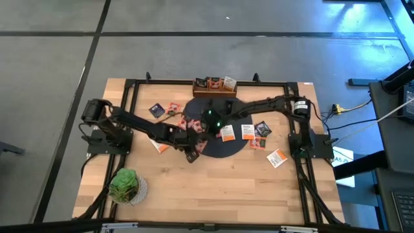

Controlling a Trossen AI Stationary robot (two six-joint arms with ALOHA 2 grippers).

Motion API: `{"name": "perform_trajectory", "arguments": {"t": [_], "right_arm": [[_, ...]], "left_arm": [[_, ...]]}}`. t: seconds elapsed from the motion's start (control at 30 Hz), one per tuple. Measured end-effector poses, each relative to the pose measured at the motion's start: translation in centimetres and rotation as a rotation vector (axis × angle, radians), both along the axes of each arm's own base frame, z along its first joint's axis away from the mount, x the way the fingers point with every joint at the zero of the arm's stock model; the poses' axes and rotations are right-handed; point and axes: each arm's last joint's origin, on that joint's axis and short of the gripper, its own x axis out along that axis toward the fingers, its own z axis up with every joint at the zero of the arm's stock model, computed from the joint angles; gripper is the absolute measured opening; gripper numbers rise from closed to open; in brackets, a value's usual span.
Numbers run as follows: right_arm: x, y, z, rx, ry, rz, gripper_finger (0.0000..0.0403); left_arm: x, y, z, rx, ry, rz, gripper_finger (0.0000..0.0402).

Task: Pick & Place Tea
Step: Put the orange tea bag into the middle section of the wooden organizer

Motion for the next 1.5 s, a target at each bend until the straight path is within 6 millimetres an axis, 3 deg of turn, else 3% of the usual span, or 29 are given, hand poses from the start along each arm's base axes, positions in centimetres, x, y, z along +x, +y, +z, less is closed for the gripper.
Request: {"name": "perform_trajectory", "arguments": {"t": [0.23, 0.43, 0.57, 0.77, 0.97, 1.5], "right_arm": [[-1.9, -7.3, 7.2, -0.132, -0.140, -0.025, 0.0003], [-3.3, -12.7, 14.1, -0.576, -0.143, -0.066, 0.0002], [-4.4, -14.9, 16.1, -0.810, -0.066, -0.081, 0.0002], [-6.4, -17.7, 15.1, -0.840, 0.011, -0.104, 0.0002], [-7.9, -19.1, 13.4, -0.846, 0.066, -0.080, 0.0001], [-6.6, -20.3, 8.6, -0.824, 0.140, -0.030, 0.0001]], "left_arm": [[-1.1, 2.6, 4.3, 0.099, -0.132, -0.010, 0.0095], [-2.3, 5.1, 6.7, 0.196, -0.192, -0.009, 0.0095], [-2.8, 6.5, 7.1, 0.233, -0.178, -0.003, 0.0095], [-3.2, 7.9, 6.9, 0.251, -0.134, 0.005, 0.0095], [-3.5, 8.9, 6.8, 0.275, -0.112, 0.005, 0.0095], [-3.9, 10.6, 6.8, 0.241, -0.119, 0.022, 0.0095]]}}
